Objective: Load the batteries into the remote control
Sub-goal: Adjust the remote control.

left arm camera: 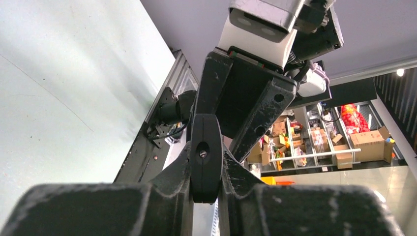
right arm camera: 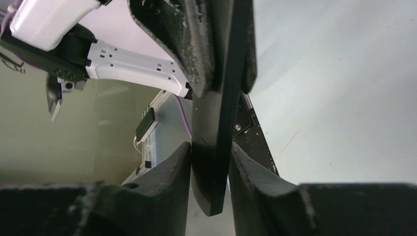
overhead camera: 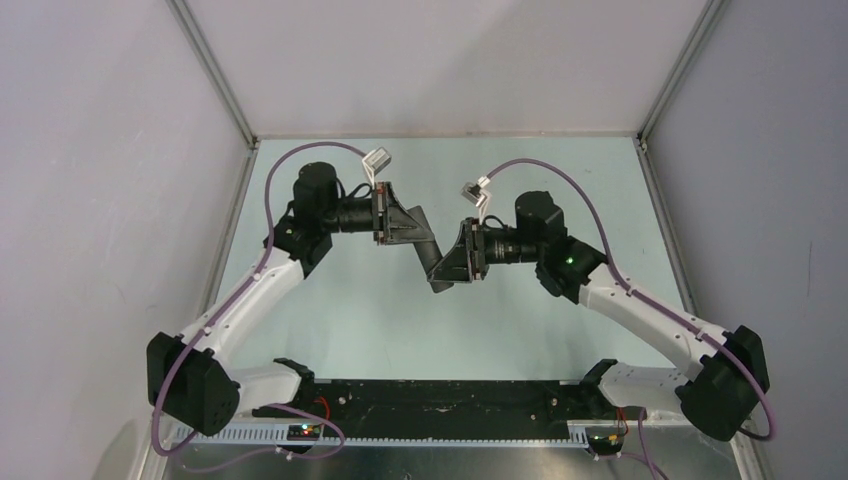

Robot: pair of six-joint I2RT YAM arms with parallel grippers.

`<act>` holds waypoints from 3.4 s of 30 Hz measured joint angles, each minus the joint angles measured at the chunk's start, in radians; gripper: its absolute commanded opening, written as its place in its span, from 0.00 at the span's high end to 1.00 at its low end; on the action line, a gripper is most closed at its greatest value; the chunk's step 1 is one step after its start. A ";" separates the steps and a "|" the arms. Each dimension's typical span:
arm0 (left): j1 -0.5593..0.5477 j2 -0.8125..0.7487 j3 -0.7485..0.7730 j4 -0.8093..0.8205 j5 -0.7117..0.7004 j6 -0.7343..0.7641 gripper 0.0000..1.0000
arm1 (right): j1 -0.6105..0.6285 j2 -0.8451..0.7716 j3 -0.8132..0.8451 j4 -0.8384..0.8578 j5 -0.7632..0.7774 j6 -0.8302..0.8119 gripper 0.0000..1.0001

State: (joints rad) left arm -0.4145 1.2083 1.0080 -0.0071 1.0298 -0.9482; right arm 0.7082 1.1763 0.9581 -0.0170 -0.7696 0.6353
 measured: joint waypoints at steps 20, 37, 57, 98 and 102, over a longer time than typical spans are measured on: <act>-0.014 -0.136 0.001 -0.161 -0.365 0.080 0.31 | 0.160 -0.019 0.055 -0.112 0.290 -0.085 0.87; -0.130 -0.176 0.053 -0.418 -0.765 0.156 0.34 | 0.333 0.088 0.190 -0.293 0.859 -0.178 0.88; -0.142 -0.093 0.079 -0.444 -0.775 0.166 0.59 | 0.362 0.137 0.203 -0.301 0.912 -0.203 0.87; -0.142 -0.175 0.213 -0.474 -0.451 0.453 0.91 | 0.127 -0.130 0.003 0.041 0.313 -0.059 0.01; -0.142 -0.192 0.227 -0.467 -0.401 0.463 0.91 | 0.128 -0.135 0.003 0.128 0.258 -0.059 0.01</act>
State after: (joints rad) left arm -0.5560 1.0164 1.2346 -0.4744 0.6289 -0.4847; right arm 0.8364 1.0409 0.9607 0.1112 -0.5117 0.5766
